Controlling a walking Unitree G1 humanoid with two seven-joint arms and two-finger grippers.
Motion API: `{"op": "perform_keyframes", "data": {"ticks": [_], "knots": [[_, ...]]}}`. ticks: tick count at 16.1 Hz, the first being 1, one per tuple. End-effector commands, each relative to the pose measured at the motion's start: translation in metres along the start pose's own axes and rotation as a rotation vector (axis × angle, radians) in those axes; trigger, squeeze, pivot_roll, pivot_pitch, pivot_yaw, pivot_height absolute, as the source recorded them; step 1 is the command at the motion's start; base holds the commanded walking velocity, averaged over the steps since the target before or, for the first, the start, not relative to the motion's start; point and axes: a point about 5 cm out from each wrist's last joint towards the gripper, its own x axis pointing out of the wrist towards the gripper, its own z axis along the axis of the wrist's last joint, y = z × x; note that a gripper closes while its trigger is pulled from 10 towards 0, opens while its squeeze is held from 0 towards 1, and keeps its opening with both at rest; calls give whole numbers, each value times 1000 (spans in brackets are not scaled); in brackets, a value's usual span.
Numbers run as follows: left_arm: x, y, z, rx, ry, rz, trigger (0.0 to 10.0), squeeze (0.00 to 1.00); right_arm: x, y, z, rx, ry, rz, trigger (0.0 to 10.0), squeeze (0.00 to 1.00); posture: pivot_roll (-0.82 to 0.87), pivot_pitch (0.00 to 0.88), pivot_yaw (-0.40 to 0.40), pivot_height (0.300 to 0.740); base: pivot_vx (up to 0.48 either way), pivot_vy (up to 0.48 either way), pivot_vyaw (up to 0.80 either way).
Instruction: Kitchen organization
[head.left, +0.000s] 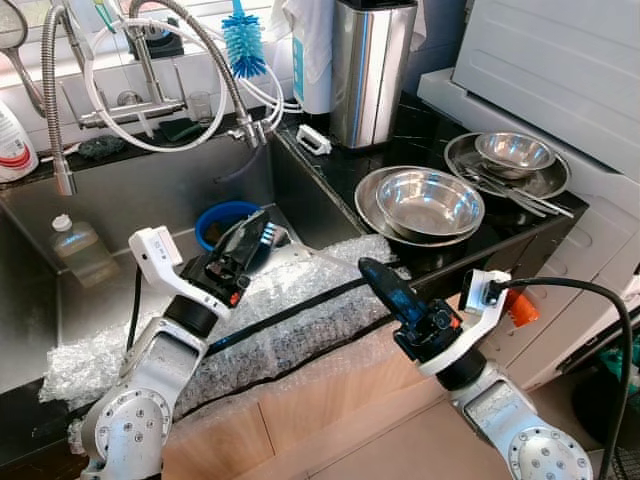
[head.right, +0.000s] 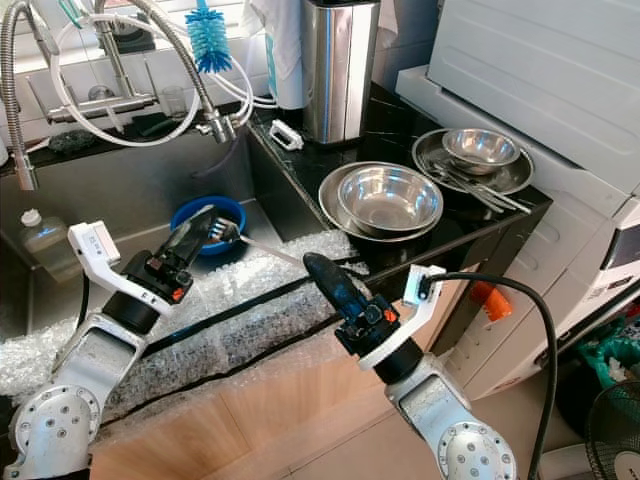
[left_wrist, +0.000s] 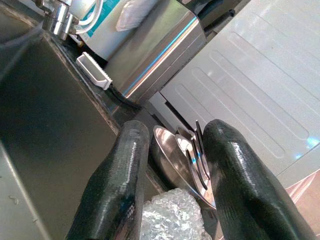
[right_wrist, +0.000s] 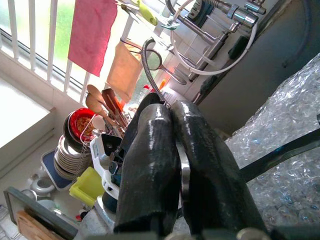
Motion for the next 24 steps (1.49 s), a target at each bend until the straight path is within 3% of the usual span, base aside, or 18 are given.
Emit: {"op": "perform_keyframes", "data": {"ticks": [1,2,10,15,22,23,24], "knots": [[0,-5,4,20,-9,-11,1216,0,1,7,1,-10,3,38,10000,0,-41,16,-3,740,0,0,0],[0,-5,4,17,-11,-11,0,0,1,6,1,-13,6,37,10000,0,-41,16,-3,740,0,0,0],[0,-5,4,7,-16,-17,0,0,2,5,3,-13,-1,33,10000,0,-40,13,-5,740,0,0,0],[-1,-4,6,9,-23,-10,0,0,6,-2,8,-45,-34,-29,10000,0,-39,12,-5,740,0,0,0],[-2,4,16,-15,-113,63,0,0,9,-3,10,-61,-36,-39,10000,0,-38,12,-6,740,0,0,0],[-1,5,18,-35,-134,72,0,0,9,-3,10,-63,-38,-43,10000,310,-38,12,-6,740,0,0,0],[-1,6,20,-47,-148,78,0,0,9,-3,10,-65,-40,-45,10000,1000,-38,12,-6,740,0,0,0]]}}
